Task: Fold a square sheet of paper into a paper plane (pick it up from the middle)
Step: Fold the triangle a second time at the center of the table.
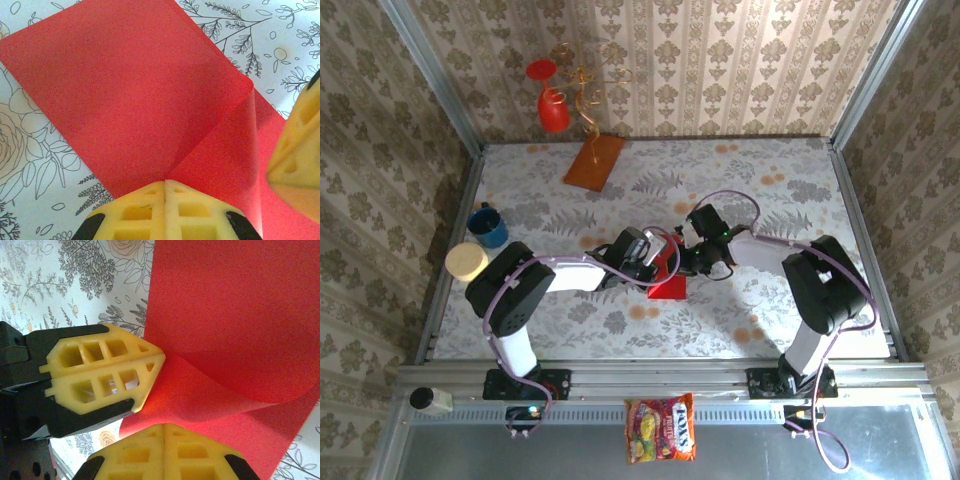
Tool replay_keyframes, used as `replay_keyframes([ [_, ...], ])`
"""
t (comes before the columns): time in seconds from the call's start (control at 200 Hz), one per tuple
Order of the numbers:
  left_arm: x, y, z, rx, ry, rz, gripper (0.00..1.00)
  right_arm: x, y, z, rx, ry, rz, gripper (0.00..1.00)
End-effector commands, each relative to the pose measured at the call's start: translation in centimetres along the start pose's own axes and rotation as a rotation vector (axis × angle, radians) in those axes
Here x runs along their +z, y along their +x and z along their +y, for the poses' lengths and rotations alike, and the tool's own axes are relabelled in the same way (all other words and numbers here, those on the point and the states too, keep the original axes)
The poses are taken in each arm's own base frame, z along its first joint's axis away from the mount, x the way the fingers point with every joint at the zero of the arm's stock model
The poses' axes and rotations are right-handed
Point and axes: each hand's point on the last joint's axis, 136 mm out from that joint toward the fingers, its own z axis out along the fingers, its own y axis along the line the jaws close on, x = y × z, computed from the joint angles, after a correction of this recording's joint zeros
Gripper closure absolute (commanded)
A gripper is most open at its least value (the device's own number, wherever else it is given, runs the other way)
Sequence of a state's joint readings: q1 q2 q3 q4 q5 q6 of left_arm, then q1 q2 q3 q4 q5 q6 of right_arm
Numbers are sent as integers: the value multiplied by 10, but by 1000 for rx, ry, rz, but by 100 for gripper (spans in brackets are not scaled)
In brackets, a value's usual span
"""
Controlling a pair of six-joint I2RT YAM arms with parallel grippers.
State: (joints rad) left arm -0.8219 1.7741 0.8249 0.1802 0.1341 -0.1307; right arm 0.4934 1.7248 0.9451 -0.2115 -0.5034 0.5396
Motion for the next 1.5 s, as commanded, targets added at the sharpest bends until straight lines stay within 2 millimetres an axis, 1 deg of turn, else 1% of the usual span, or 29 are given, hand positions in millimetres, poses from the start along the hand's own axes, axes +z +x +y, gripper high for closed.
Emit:
replay_keyframes([
  [0.0,6,31,8,-29,-17,91,100,10,-8,-9,26,21,-33,100],
  [0.165,7,34,8,-28,-18,97,100,26,1,-31,52,73,-1,100],
  [0.285,7,34,9,-29,-20,96,100,30,7,-40,67,86,18,100],
  [0.385,7,34,9,-30,-22,97,100,24,6,-33,63,67,11,100],
  [0.545,7,35,9,-31,-22,99,100,2,-12,-13,29,40,-43,100],
  [0.61,7,35,10,-31,-22,100,100,-6,-20,-9,21,39,-64,100],
  [0.675,7,35,9,-31,-21,99,100,-11,-25,-9,16,45,-77,100],
  [0.765,7,36,10,-32,-22,100,100,-9,-26,-16,25,57,-72,100],
  [0.85,7,37,9,-32,-21,101,100,-2,-22,-26,35,73,-59,100],
  [1.04,7,37,10,-33,-24,101,100,17,-10,-53,73,115,-28,100],
  [1.165,8,37,10,-32,-23,101,100,23,-2,-62,79,127,-5,100],
  [1.215,8,38,10,-33,-23,103,100,21,-1,-61,78,126,-7,100],
  [1.275,9,38,10,-34,-23,103,100,15,-2,-56,73,114,-16,100],
  [1.405,9,38,10,-35,-21,102,100,-4,-10,-33,55,63,-67,100],
  [1.495,8,38,10,-36,-23,100,100,-14,-13,-18,37,40,-88,100],
])
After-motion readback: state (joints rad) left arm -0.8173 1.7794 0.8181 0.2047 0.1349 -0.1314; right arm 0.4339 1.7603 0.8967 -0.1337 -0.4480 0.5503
